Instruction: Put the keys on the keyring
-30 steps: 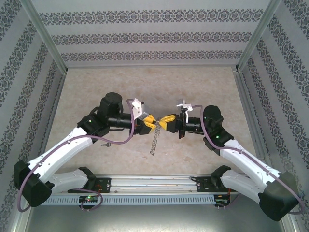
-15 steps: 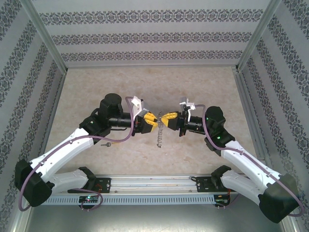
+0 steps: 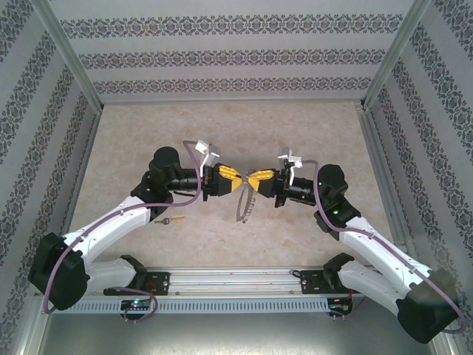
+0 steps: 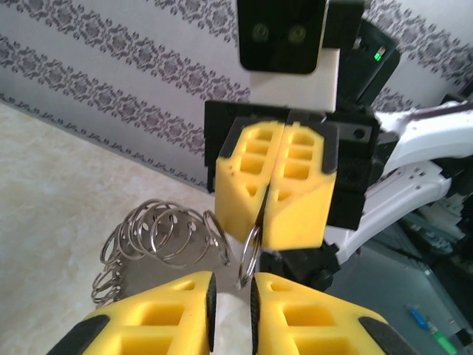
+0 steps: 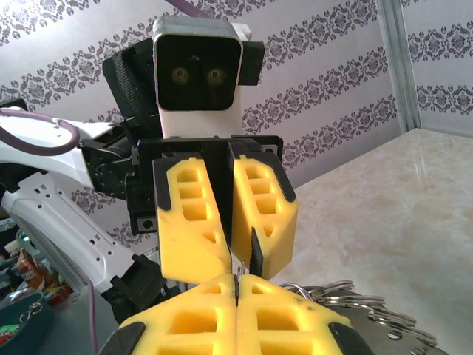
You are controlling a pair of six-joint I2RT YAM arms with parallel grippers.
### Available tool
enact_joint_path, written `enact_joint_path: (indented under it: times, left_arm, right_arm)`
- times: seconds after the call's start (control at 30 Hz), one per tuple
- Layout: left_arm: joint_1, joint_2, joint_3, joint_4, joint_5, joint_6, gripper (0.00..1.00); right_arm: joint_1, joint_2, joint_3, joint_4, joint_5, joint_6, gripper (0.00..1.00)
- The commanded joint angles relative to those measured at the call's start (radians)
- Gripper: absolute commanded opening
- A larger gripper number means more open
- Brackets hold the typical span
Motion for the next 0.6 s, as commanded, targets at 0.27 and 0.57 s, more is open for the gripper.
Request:
enact_joint_path:
  times: [0.27, 0.57]
  left_arm:
    - [0.008, 0.058, -0.038, 0.331, 0.069, -0.205, 0.20]
    - [0.006, 0.071, -0.043, 0.352, 0.086, -0.218, 0.20]
  right_arm:
    - [-0.012, -0.015, -0.003, 0.075, 0.028, 0.016, 0.00]
    - [-0.015, -0.010, -0.005, 0.079, 0.035, 0.017, 0.00]
